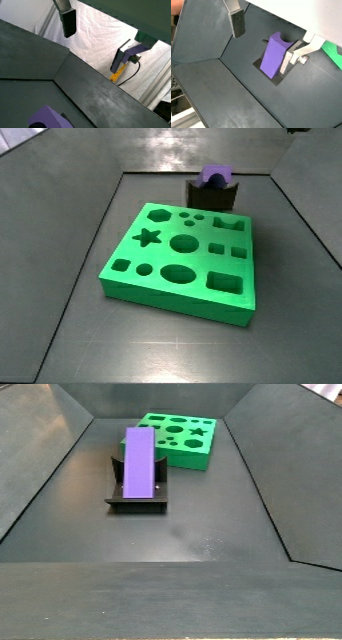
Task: Pick up the arch object. Move up. Place the arch object on the fixture. Regrasp the arch object. Rotate the arch object. Move to above the board. Insert the arch object.
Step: Regrasp the arch object.
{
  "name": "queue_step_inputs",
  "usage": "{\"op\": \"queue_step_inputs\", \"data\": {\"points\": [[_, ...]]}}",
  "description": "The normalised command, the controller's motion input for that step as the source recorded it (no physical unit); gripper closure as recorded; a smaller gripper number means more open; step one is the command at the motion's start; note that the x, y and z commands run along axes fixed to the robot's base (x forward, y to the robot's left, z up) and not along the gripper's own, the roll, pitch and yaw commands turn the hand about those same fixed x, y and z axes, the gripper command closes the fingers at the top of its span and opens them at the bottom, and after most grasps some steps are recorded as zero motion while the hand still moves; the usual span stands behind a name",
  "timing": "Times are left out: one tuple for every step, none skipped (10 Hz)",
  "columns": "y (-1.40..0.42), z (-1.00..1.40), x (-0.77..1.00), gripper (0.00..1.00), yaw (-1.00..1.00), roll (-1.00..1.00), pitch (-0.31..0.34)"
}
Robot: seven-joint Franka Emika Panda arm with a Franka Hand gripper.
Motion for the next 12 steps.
{"op": "queue_step_inputs", "data": {"points": [[-0.06, -0.02, 0.44, 0.00, 0.16, 0.19, 0.005], [-0.06, -0.02, 0.44, 0.00, 0.12, 0.18, 0.009], [-0.06, -0.02, 0.43, 0.00, 0.10, 0.18, 0.014], [-0.05, -0.03, 0.43, 0.00, 0.10, 0.18, 0.020], [-0.06, -0.03, 0.41, 0.00, 0.09, 0.16, 0.039], [-0.06, -0.03, 0.41, 0.00, 0.08, 0.15, 0.046], [-0.06, -0.03, 0.40, 0.00, 0.09, 0.14, 0.059], [-0.05, -0.03, 0.39, 0.00, 0.09, 0.14, 0.064], [-0.05, -0.03, 0.39, 0.00, 0.09, 0.13, 0.070], [-0.05, -0.03, 0.39, 0.00, 0.09, 0.13, 0.072], [-0.05, -0.03, 0.39, 0.00, 0.09, 0.13, 0.075], [-0.05, -0.03, 0.39, 0.00, 0.09, 0.13, 0.076]]}}
